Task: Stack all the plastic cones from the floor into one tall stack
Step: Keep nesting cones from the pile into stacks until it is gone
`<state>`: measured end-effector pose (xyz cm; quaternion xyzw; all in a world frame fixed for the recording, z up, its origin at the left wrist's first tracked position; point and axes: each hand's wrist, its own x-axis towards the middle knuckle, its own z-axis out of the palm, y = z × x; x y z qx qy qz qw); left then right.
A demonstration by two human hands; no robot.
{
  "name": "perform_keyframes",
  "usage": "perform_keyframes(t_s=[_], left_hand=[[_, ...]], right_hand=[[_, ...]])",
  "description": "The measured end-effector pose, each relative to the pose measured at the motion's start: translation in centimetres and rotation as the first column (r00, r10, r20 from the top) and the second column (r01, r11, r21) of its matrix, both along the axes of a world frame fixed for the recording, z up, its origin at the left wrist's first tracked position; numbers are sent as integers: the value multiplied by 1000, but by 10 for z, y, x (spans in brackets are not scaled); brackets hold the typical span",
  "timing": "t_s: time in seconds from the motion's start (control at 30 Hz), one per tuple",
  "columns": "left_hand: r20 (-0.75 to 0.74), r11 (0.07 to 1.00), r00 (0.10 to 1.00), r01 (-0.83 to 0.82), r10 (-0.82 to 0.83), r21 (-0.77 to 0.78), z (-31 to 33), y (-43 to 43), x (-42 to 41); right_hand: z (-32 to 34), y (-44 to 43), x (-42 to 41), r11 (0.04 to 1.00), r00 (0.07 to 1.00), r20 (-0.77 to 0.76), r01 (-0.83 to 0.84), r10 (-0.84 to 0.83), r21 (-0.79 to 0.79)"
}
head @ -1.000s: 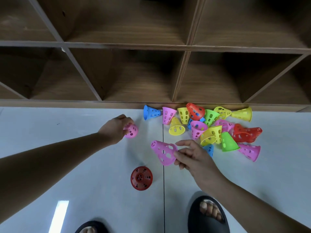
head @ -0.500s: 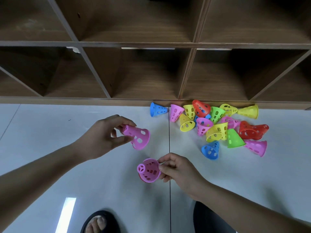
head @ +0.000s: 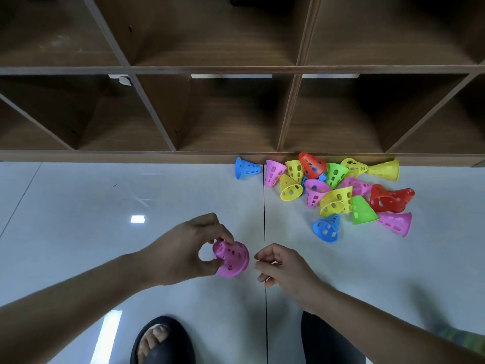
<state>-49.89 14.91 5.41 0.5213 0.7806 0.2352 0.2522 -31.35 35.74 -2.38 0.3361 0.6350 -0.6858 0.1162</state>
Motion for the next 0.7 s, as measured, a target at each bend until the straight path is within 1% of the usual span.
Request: perform_keyframes(t_s=[0.07, 0.17, 0.23, 0.3, 0.37, 0.4, 0.47, 0.53, 0.6, 0.7], left_hand=[[-16, 1000, 1000, -13, 13, -11, -13, 0, 5], [13, 1000, 1000, -22, 23, -21, -30, 2, 14], [1, 998, 999, -43, 43, -46, -41, 4, 22], [-30, 987, 991, -131, 129, -89, -52, 3, 28], [-31, 965, 977, -211, 209, -154, -61, 2, 31], [-8, 953, 972, -234, 237, -194, -64, 1, 31], [100, 925, 948, -264, 301, -273, -68, 2, 31], [208, 902, 910, -280, 358, -328, -71, 6, 33], [274, 898, 879, -297, 390, -326, -74, 12, 39], [354, 899, 836, -327, 420, -292, -77, 22, 45]], right_hand=[[1, 5, 5, 1000, 1000, -1, 10, -10, 16], [6, 16, 13, 998, 999, -6, 45, -45, 37], [8, 27, 19, 996, 997, -17, 73, -72, 48], [8, 40, 25, 992, 994, -27, 105, -103, 65], [7, 53, 32, 985, 990, -30, 142, -140, 98], [6, 60, 35, 980, 987, -30, 158, -155, 123], [3, 74, 42, 968, 982, -34, 190, -187, 164], [0, 89, 48, 954, 967, -48, 253, -249, 163], [-1, 101, 53, 934, 945, -66, 326, -320, 147], [-3, 115, 57, 916, 923, -75, 384, -377, 117]])
